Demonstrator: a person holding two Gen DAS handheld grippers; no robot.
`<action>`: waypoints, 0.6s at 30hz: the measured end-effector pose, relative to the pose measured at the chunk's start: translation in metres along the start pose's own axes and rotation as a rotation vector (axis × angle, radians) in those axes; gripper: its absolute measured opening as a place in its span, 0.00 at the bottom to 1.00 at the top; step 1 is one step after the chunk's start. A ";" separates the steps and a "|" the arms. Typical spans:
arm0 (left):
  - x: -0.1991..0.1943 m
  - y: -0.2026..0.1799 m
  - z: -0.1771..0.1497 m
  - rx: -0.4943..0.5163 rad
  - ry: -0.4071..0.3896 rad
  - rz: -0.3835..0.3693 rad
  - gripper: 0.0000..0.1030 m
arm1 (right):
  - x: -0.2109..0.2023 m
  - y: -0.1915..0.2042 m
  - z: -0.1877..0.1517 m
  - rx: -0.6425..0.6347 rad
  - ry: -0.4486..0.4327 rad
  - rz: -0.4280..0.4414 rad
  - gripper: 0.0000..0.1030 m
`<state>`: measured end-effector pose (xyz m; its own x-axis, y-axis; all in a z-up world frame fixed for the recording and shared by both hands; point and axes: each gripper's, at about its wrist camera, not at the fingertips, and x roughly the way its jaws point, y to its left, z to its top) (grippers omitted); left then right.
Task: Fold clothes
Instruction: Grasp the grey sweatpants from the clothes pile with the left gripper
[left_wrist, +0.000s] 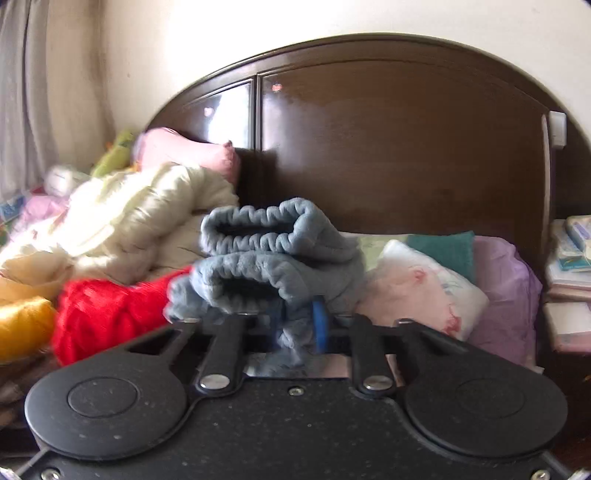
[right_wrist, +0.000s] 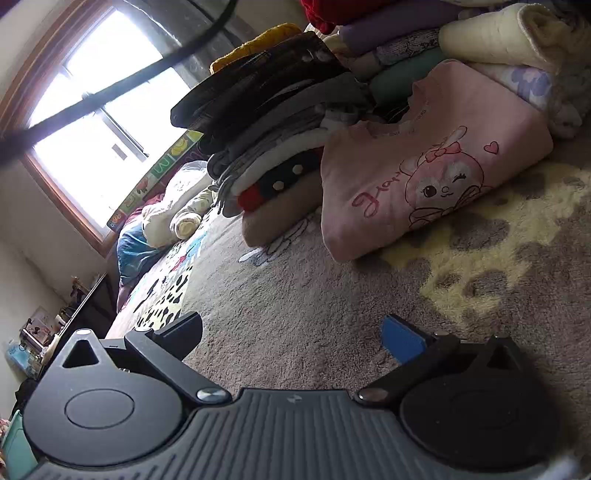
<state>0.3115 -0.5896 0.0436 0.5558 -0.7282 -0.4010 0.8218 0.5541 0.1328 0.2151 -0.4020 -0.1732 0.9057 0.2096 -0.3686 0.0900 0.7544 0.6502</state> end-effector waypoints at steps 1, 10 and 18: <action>-0.011 0.007 0.006 -0.031 -0.025 -0.003 0.10 | 0.001 -0.001 0.000 0.006 0.003 -0.002 1.00; -0.232 0.124 0.071 -0.136 -0.375 0.265 0.09 | -0.010 0.000 -0.008 0.030 0.012 0.002 1.00; -0.432 0.177 0.065 -0.040 -0.507 0.592 0.00 | -0.022 0.002 -0.015 0.050 0.019 0.005 1.00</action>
<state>0.2253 -0.2036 0.2994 0.8979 -0.3968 0.1905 0.3706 0.9151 0.1589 0.1894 -0.3960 -0.1738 0.8983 0.2255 -0.3772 0.1064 0.7211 0.6846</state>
